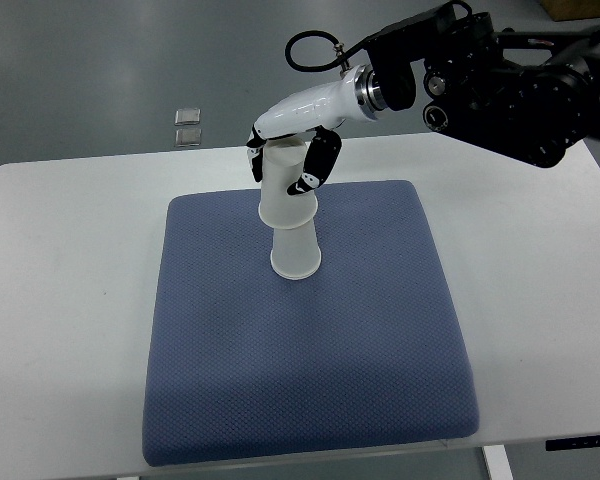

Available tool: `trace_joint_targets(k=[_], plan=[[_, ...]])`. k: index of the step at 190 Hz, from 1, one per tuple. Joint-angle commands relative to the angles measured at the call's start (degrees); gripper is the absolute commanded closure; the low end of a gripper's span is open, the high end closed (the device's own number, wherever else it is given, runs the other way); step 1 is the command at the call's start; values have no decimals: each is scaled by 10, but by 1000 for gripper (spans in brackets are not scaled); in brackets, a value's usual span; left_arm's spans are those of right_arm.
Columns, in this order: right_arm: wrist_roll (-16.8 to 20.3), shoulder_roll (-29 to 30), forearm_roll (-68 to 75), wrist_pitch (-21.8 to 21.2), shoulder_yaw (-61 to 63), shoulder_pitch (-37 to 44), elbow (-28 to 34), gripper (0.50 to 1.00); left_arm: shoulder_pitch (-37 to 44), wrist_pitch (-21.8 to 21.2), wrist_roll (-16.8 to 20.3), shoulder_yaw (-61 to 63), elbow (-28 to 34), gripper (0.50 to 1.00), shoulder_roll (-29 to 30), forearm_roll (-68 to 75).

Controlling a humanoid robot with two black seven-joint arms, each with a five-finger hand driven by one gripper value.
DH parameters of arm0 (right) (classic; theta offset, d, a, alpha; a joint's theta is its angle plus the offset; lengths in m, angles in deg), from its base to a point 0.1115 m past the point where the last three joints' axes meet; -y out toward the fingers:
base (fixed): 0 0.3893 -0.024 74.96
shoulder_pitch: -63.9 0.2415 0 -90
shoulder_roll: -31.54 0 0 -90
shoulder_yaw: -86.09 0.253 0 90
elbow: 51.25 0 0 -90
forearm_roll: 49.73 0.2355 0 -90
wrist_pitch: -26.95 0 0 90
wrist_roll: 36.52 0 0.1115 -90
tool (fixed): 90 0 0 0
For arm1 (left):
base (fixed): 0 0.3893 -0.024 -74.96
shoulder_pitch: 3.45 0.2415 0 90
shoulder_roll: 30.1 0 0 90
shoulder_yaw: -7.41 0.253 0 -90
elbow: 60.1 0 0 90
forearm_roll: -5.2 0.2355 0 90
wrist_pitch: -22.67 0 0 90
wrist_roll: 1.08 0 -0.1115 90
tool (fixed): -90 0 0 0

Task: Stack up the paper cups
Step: 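Lower the held cup onto the upside-down cup on the pad, then open the right hand fingers and release the stacked cup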

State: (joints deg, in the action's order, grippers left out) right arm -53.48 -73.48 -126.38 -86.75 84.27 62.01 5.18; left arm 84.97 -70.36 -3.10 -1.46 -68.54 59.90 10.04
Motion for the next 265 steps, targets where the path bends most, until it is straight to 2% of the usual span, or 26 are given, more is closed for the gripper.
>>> trace_joint_targets(k=[1, 119, 139, 147, 159, 172, 182, 265], plan=[[0, -1, -3, 2, 0, -10, 0, 832, 0, 0, 0, 0, 0, 500, 0, 0], [0, 1, -6, 19, 2, -36, -4, 832, 0, 0, 0, 0, 0, 500, 0, 0], [1, 3, -4, 27, 2, -40, -7, 781, 0, 0, 0, 0, 0, 500, 0, 0], [1, 3, -4, 27, 2, -42, -8, 775, 0, 0, 0, 0, 0, 500, 0, 0], [2, 3, -2, 27, 2, -46, -8, 734, 0, 0, 0, 0, 0, 500, 0, 0], [1, 3, 4, 26, 2, -48, -8, 638, 0, 0, 0, 0, 0, 500, 0, 0], [1, 3, 5, 23, 2, -48, -8, 597, 0, 0, 0, 0, 0, 500, 0, 0], [-2, -3, 5, 22, 5, -50, -10, 591, 1, 0, 0, 0, 0, 500, 0, 0]])
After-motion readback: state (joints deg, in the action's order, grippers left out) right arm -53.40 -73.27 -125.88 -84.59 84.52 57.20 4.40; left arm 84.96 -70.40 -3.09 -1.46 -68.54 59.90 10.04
